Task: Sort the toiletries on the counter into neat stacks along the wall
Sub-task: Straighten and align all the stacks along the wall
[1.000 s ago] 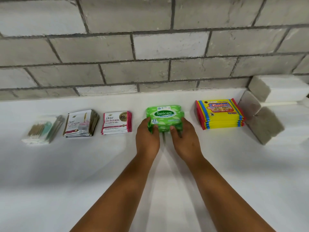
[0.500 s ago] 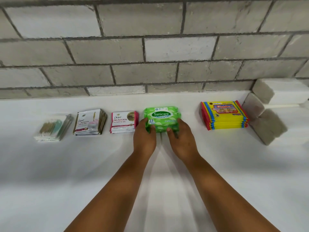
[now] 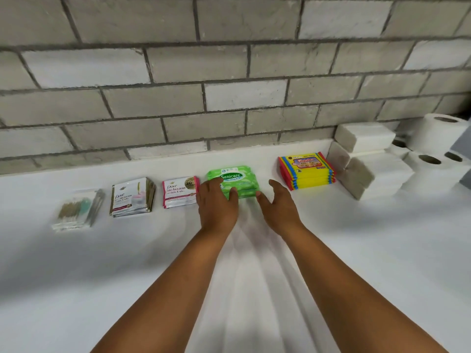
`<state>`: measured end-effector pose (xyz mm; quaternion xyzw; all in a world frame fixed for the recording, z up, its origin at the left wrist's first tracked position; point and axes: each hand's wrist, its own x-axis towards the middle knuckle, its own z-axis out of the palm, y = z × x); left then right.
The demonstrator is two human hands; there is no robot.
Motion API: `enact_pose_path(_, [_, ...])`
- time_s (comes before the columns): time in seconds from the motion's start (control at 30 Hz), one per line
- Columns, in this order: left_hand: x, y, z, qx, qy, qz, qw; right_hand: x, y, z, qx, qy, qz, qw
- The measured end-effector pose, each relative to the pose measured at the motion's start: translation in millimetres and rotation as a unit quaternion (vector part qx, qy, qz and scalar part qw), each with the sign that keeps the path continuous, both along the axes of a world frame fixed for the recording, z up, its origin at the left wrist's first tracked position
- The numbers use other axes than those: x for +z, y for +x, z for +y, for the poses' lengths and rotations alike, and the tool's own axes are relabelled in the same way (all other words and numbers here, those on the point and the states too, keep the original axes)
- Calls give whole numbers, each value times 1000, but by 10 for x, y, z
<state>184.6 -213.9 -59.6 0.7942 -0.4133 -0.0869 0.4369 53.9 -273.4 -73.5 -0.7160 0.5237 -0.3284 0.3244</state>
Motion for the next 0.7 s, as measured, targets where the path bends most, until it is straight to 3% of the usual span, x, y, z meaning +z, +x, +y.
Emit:
enact_pose_path(0.4, [162, -680, -271, -73, -39, 101, 991, 231, -680, -158, -46, 11, -73, 996])
enact_pose_path(0.7, [-39, -1313, -832, -10, -93, 273, 957, 61, -1314, -768, -38, 11, -136, 990])
